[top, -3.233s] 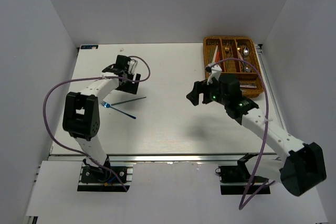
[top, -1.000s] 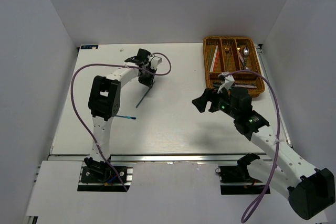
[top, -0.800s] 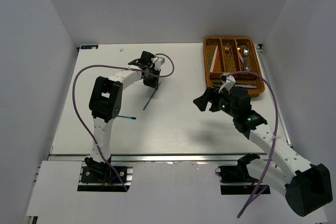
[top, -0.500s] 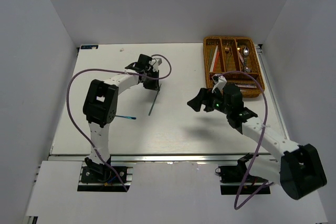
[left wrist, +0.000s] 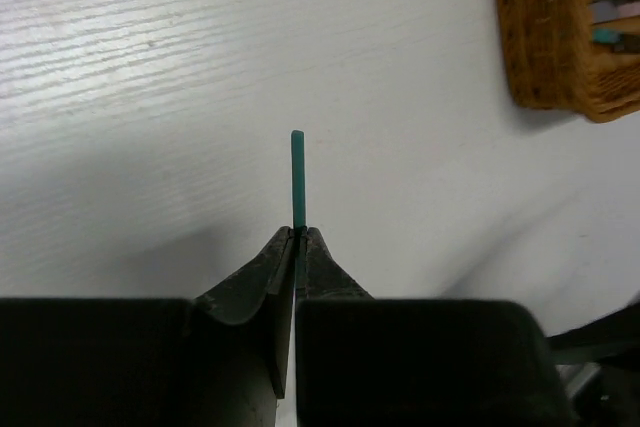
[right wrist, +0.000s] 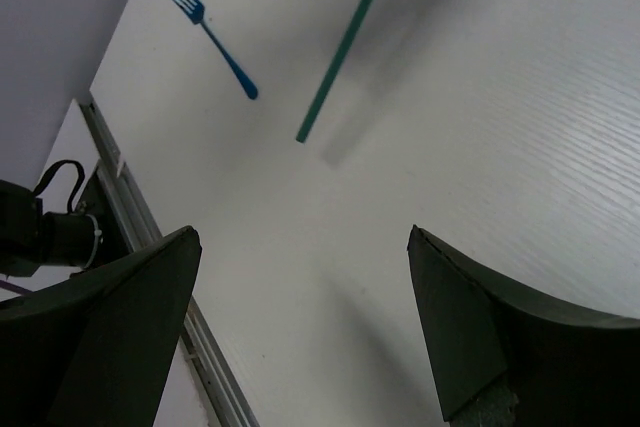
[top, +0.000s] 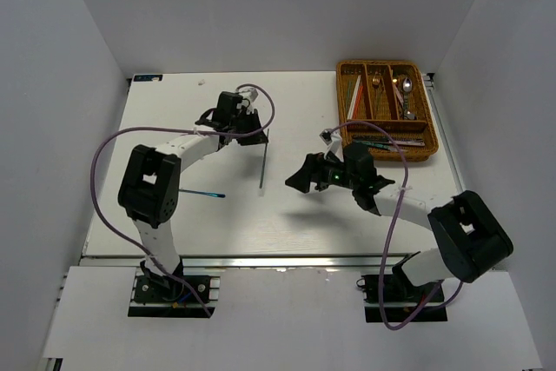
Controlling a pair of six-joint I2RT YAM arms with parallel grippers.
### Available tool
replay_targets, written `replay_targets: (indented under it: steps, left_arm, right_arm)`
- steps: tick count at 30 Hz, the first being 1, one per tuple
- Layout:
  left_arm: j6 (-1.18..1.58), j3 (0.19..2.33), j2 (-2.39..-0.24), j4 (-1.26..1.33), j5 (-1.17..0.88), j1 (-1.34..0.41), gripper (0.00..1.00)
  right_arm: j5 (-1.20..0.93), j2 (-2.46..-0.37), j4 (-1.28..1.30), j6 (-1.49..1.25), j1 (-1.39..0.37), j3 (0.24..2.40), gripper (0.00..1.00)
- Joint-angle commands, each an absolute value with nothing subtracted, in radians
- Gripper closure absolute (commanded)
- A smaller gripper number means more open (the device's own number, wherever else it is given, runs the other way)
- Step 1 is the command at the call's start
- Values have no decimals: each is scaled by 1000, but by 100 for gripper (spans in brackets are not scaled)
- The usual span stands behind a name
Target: Sort the eating utensils into containers
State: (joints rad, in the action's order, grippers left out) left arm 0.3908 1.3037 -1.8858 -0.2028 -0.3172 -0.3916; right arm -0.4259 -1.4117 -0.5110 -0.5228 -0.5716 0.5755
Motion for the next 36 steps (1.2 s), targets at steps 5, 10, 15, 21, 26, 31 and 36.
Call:
replay_targets:
  steps: [5, 10, 15, 21, 26, 31, 36]
  left_arm:
    - [668, 1137, -1643, 141, -373, -425, 100]
    - [721, 1100, -1606, 204, -403, -448, 100]
    - [741, 1054, -1597, 247, -408, -460, 100]
    - [690, 1089, -1598, 117, -266, -460, 82]
    - [614, 1210, -1523, -142, 134, -460, 2]
    - [683, 1270, -1408, -420, 554, -459, 2]
    - [623, 1224, -1332, -537, 586, -459, 2]
  right_arm:
    - [-381, -1528, -620, -541, -621, 722, 12]
    - [-357, -1606, -644, -549, -634, 797, 13]
    - [-382, -1675, -644, -537, -643, 871, 56]
    - [-403, -1655, -655, -512, -641, 873, 100]
    - [-272, -1678, -250, -408, -540, 1026, 100]
    - [-171, -1793, 87, -282, -407, 1353, 100]
    - [-45, -2015, 319, -232, -270, 1699, 100]
